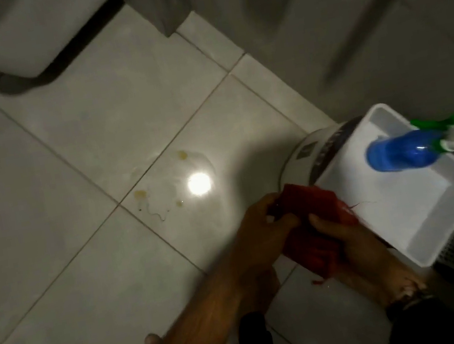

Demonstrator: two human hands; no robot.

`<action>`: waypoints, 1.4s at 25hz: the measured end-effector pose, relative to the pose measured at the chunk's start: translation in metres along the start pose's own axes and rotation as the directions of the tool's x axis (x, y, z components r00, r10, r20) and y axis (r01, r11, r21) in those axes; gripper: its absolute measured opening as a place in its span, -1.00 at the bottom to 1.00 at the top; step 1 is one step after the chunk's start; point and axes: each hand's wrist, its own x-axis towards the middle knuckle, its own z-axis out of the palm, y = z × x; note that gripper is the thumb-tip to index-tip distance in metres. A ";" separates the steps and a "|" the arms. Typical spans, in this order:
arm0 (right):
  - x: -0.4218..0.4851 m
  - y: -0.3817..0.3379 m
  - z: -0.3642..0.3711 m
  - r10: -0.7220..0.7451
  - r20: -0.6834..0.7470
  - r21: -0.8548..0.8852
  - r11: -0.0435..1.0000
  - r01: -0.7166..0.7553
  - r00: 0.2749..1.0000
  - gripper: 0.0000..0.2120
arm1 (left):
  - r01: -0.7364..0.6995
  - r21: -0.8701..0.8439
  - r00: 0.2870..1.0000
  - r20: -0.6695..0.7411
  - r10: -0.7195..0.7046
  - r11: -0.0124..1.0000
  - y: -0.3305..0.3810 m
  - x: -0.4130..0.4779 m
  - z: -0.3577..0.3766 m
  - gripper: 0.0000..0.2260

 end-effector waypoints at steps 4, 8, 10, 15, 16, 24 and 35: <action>0.083 0.060 0.082 0.087 -0.043 -0.220 0.971 -0.095 0.995 -0.53 | 0.032 0.226 0.886 -0.458 0.077 0.974 -0.077 0.024 -0.112 -0.46; 0.190 0.117 0.139 0.038 -0.013 -0.618 0.785 -0.038 0.999 -0.70 | 0.275 0.149 0.683 -0.726 -0.084 0.950 -0.206 0.073 -0.216 -0.38; 0.257 0.146 0.165 -0.101 0.100 -0.823 0.551 0.139 0.990 -0.63 | 0.392 0.294 0.633 -0.774 -0.024 0.872 -0.270 0.102 -0.265 -0.34; 0.415 0.208 0.222 -0.381 0.479 -0.873 -0.116 0.473 0.791 -0.40 | 0.451 0.536 0.530 -0.804 0.270 0.714 -0.368 0.180 -0.361 -0.36; 0.433 0.217 0.226 -0.359 0.544 -0.838 -0.271 0.474 0.758 -0.34 | 0.439 0.564 0.511 -0.797 0.322 0.699 -0.381 0.188 -0.366 -0.37; 0.450 0.327 0.237 -0.180 0.831 -0.458 -0.758 0.465 0.527 -0.36 | 0.360 0.640 0.386 -0.765 0.516 0.679 -0.413 0.204 -0.374 -0.39; 0.366 0.367 0.109 0.045 0.806 -0.365 -0.747 0.555 0.591 -0.41 | 0.356 0.629 0.401 -0.771 0.494 0.691 -0.430 0.210 -0.377 -0.35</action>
